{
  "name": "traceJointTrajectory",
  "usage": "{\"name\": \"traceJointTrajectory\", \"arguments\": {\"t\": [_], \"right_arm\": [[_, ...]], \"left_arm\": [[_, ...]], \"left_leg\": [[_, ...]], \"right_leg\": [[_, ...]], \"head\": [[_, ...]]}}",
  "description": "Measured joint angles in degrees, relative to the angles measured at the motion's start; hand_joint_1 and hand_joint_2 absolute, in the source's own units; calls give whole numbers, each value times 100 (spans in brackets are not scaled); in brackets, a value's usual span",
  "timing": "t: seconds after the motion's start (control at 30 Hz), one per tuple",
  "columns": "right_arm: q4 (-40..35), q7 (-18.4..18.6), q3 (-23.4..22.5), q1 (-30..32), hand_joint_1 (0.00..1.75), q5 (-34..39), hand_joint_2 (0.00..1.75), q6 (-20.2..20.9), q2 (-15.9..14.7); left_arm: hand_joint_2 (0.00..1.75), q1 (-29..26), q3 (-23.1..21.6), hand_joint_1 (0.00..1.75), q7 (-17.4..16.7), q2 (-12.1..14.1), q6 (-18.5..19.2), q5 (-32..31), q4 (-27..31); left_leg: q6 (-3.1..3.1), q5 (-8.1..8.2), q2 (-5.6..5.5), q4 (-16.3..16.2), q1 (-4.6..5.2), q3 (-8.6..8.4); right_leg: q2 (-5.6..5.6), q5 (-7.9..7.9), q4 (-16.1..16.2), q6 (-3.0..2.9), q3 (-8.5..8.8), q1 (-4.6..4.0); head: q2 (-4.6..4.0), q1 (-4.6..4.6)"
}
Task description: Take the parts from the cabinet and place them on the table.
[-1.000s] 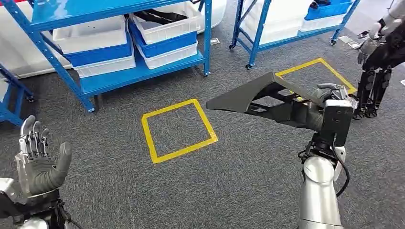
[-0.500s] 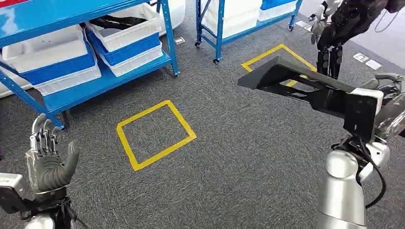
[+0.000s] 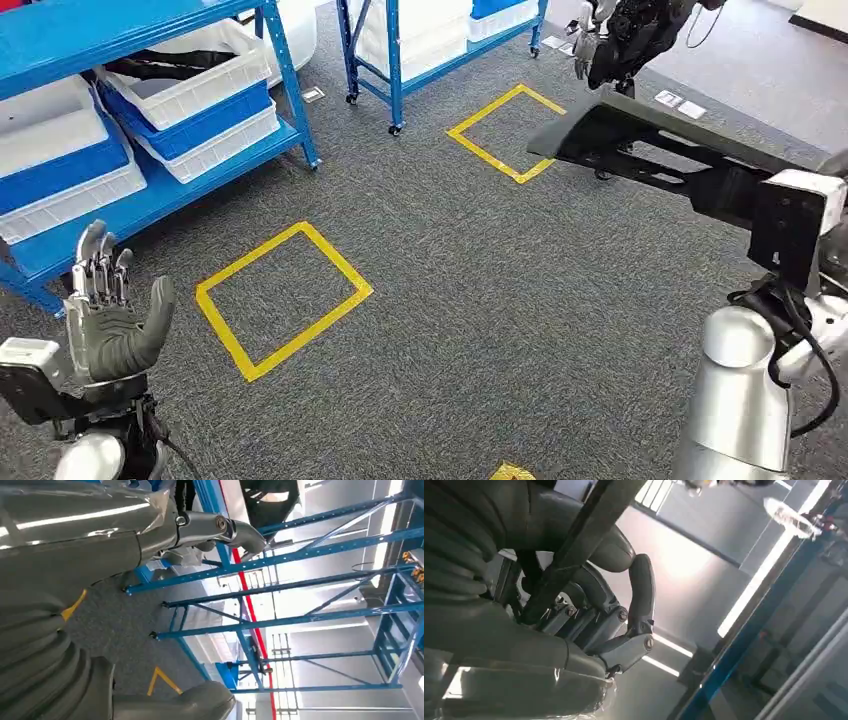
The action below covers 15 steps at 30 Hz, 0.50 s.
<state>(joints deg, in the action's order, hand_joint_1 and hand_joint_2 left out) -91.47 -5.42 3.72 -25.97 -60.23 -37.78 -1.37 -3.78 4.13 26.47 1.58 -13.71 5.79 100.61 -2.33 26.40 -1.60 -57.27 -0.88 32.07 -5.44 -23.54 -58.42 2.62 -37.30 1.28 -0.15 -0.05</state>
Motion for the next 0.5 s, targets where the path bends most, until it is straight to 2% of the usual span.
{"name": "traceJointTrajectory", "arguments": {"t": [0.03, 0.07, 0.1, 0.13, 0.17, 0.2, 0.23, 0.27, 0.3, 0.33, 0.37, 0.43, 0.47, 0.5], "right_arm": [[-18, 13, -24, -18, 175, -37, 175, -47, -27], [-22, 42, -39, -22, 175, -95, 175, -73, -29], [-20, 81, -61, -2, 175, -182, 175, -84, -29], [-16, 125, -96, 43, 175, -294, 175, -91, -31], [-16, 166, -136, 81, 175, -342, 175, -108, -33], [-16, 192, -168, 109, 175, -339, 175, -119, -37], [-16, 208, -218, 122, 175, -320, 175, -138, -42], [-16, 206, -269, 132, 175, -285, 175, -152, -48], [-13, 142, -324, 158, 175, -234, 175, -165, -57], [-2, 52, -398, 184, 175, -193, 175, -178, -59], [8, -45, -489, 243, 175, -156, 175, -184, -48], [19, -201, -695, 365, 175, -147, 175, -193, -42], [19, -260, -797, 391, 175, -147, 175, -195, -29], [19, -267, -874, 413, 175, -147, 175, -198, -7]], "left_arm": [[175, 40, 4, 0, -4, -22, 2, -5, -7], [175, 80, 9, 0, -29, -38, 11, -4, -26], [175, 119, 9, 0, -46, -49, 31, -7, -50], [175, 174, 7, 0, -68, -58, 46, 0, -77], [175, 204, 7, 0, -79, -58, 57, 37, -109], [175, 225, 7, 0, -83, -57, 70, 81, -138], [175, 236, 9, 0, -90, -57, 87, 133, -168], [175, 253, 9, 0, -87, -53, 105, 182, -199], [175, 269, 13, 0, -61, -40, 120, 274, -236], [175, 259, 31, 0, -24, -7, 144, 354, -260], [175, 268, 44, 0, 24, 19, 181, 417, -306], [175, 269, 59, 0, 68, 56, 221, 509, -387], [175, 269, 59, 0, 85, 56, 221, 522, -422], [175, 284, 68, 0, 90, 76, 221, 533, -453]], "left_leg": [[-34, -8, 69, 3, -2, 13], [-44, -8, 163, 2, 7, 17], [-44, -8, 251, 1, 16, 23], [-44, -8, 334, -2, 21, 38], [-43, -8, 415, -2, 21, 40], [-38, -5, 491, -3, 21, 39], [-31, 0, 573, -4, 20, 36], [-12, 11, 645, -5, 19, 27], [21, 28, 694, -15, 40, 8], [67, 58, 753, -23, 83, 11], [93, 61, 803, -21, 87, -1], [137, 60, 918, 4, 72, -27], [189, 89, 958, 1, 48, -36], [235, 186, 659, -87, 11, -6]], "right_leg": [[260, -163, -282, -38, -124, -51], [389, -371, -754, -57, -353, -47], [428, -548, -1220, -62, -572, -38], [453, -656, -1620, -39, -751, -29], [470, -647, -1684, 4, -767, -12], [492, -564, -1482, 57, -637, 4], [545, -405, -1029, 120, -373, 24], [656, -222, -441, 173, -39, 50], [951, -110, 45, 191, 241, 58], [1088, -107, 109, 136, 309, -12], [954, -92, 118, 83, 259, -16], [838, -86, 108, 51, 221, -24], [759, -53, 136, -16, 230, 3], [692, -43, 144, -42, 242, 64]], "head": [[0, 44], [0, 62], [0, 59], [0, 64], [0, 68], [0, 62], [0, 70], [0, 62], [0, 68], [0, 68], [0, 29], [0, 31], [0, 35], [0, 12]]}}
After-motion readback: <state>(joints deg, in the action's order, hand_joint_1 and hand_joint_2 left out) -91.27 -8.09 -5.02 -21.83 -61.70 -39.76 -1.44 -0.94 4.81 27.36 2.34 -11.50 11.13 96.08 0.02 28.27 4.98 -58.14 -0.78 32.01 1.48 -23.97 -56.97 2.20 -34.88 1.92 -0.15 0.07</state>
